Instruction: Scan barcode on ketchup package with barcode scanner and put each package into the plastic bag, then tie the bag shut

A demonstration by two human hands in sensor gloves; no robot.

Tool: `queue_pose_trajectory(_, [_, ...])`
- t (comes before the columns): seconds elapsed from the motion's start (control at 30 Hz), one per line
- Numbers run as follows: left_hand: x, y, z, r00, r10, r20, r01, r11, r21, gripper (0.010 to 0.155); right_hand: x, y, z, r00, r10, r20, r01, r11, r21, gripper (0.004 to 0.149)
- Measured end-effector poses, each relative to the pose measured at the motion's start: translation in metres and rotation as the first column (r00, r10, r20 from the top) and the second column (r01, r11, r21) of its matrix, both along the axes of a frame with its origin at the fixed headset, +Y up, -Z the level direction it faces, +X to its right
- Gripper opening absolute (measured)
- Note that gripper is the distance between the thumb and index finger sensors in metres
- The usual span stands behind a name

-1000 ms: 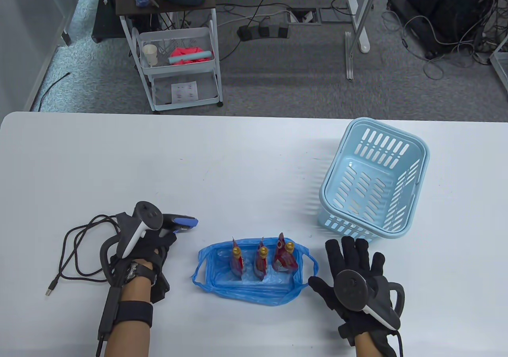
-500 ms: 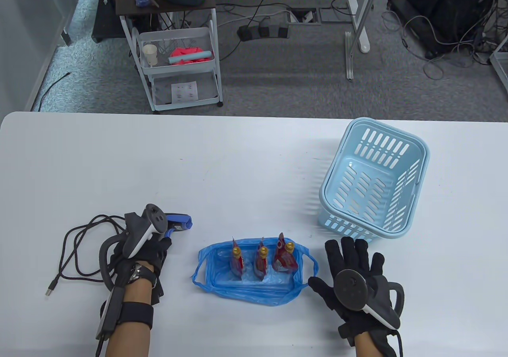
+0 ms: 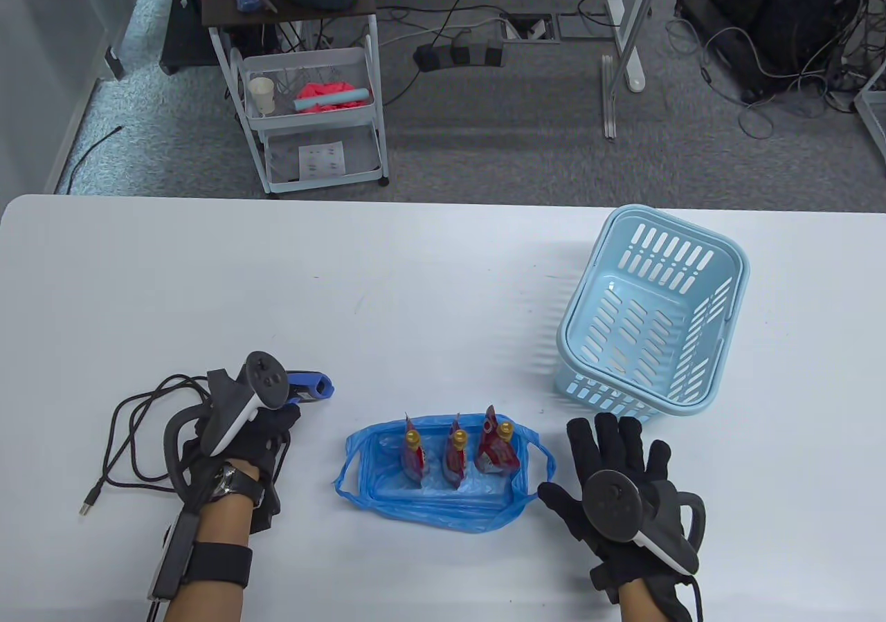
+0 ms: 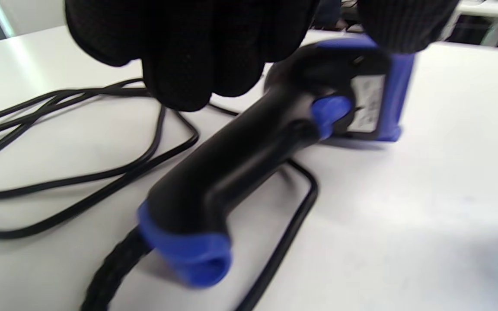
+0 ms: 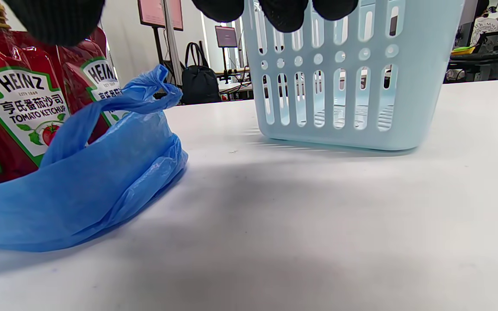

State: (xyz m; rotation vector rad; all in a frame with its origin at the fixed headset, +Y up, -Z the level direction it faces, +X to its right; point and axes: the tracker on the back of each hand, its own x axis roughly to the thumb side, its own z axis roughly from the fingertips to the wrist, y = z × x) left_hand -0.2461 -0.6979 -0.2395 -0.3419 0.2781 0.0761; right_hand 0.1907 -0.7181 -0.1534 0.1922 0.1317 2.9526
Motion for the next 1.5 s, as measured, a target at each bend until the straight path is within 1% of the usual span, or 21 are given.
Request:
queue_pose_trajectory(0.07, [0.008, 0.006, 0.005, 0.997, 0.051, 0.059, -0.054, 0.997, 0.055, 0.072, 0.000, 0.000, 0.000, 1.000, -0.003, 0.003, 0.003, 1.000, -0.001, 0.089])
queue_pose_trajectory(0.1, [0.011, 0.007, 0.007, 0.994, 0.077, 0.083, -0.083, 0.994, 0.071, 0.072, 0.000, 0.000, 0.000, 1.000, -0.003, 0.006, 0.003, 1.000, 0.000, 0.089])
queue_pose_trajectory(0.13, [0.017, 0.007, 0.010, 0.984, 0.134, 0.119, -0.143, 0.987, 0.072, 0.071, 0.000, 0.000, 0.000, 1.000, -0.001, 0.007, 0.001, 1.000, -0.001, 0.089])
queue_pose_trajectory(0.23, [0.029, 0.002, 0.017, 0.955, 0.232, 0.183, -0.244, 0.969, 0.047, 0.072, 0.001, 0.000, 0.000, 1.000, -0.001, 0.011, 0.001, 1.000, -0.001, 0.089])
queue_pose_trajectory(0.4, [0.044, -0.022, 0.023, 0.937, 0.244, 0.248, -0.240, 0.970, -0.045, 0.078, 0.000, -0.001, 0.000, 1.000, 0.009, 0.014, -0.009, 1.000, -0.008, 0.089])
queue_pose_trajectory(0.57, [0.050, -0.048, 0.022, 0.915, 0.313, 0.253, -0.282, 0.947, -0.152, 0.085, 0.000, -0.001, 0.000, 1.000, 0.018, 0.016, -0.018, 1.000, -0.015, 0.089])
queue_pose_trajectory(0.63, [0.052, -0.055, 0.021, 0.903, 0.342, 0.260, -0.306, 0.937, -0.170, 0.085, 0.000, -0.001, 0.000, 1.000, 0.018, 0.019, -0.018, 1.000, -0.017, 0.089])
queue_pose_trajectory(0.73, [0.056, -0.060, 0.021, 0.892, 0.367, 0.266, -0.333, 0.928, -0.165, 0.082, 0.000, -0.001, 0.000, 1.000, 0.019, 0.021, -0.019, 1.000, -0.017, 0.088])
queue_pose_trajectory(0.8, [0.056, -0.061, 0.021, 0.879, 0.396, 0.265, -0.368, 0.918, -0.151, 0.080, 0.000, -0.001, 0.000, 1.000, 0.018, 0.022, -0.018, 1.000, -0.014, 0.089])
queue_pose_trajectory(0.97, [0.052, -0.061, 0.023, 0.842, 0.461, 0.279, -0.455, 0.886, -0.089, 0.069, 0.000, -0.001, 0.000, 1.000, 0.014, 0.025, -0.014, 1.000, 0.001, 0.088])
queue_pose_trajectory(1.1, [0.048, -0.062, 0.025, 0.801, 0.524, 0.288, -0.530, 0.846, -0.066, 0.064, 0.001, -0.001, 0.000, 1.000, 0.005, 0.030, -0.006, 1.000, 0.014, 0.086])
queue_pose_trajectory(1.17, [0.046, -0.060, 0.024, 0.793, 0.536, 0.289, -0.538, 0.839, -0.080, 0.063, 0.001, -0.002, 0.000, 0.999, 0.001, 0.033, -0.002, 1.000, 0.024, 0.085])
queue_pose_trajectory(1.23, [0.044, -0.060, 0.023, 0.775, 0.563, 0.286, -0.568, 0.820, -0.076, 0.061, 0.000, -0.003, 0.000, 0.999, -0.006, 0.045, 0.003, 0.997, 0.071, 0.083])
queue_pose_trajectory(1.33, [0.043, -0.060, 0.023, 0.771, 0.571, 0.282, -0.576, 0.814, -0.075, 0.059, -0.003, -0.006, -0.002, 0.997, -0.048, 0.059, 0.042, 0.994, 0.106, 0.079])
queue_pose_trajectory(1.37, [0.043, -0.060, 0.023, 0.770, 0.572, 0.282, -0.577, 0.813, -0.074, 0.059, -0.003, -0.007, -0.002, 0.997, -0.054, 0.060, 0.047, 0.993, 0.104, 0.078])
queue_pose_trajectory(1.5, [0.043, -0.059, 0.024, 0.757, 0.585, 0.292, -0.591, 0.803, -0.075, 0.057, -0.008, -0.011, -0.007, 0.991, -0.106, 0.086, 0.107, 0.994, -0.002, 0.074])
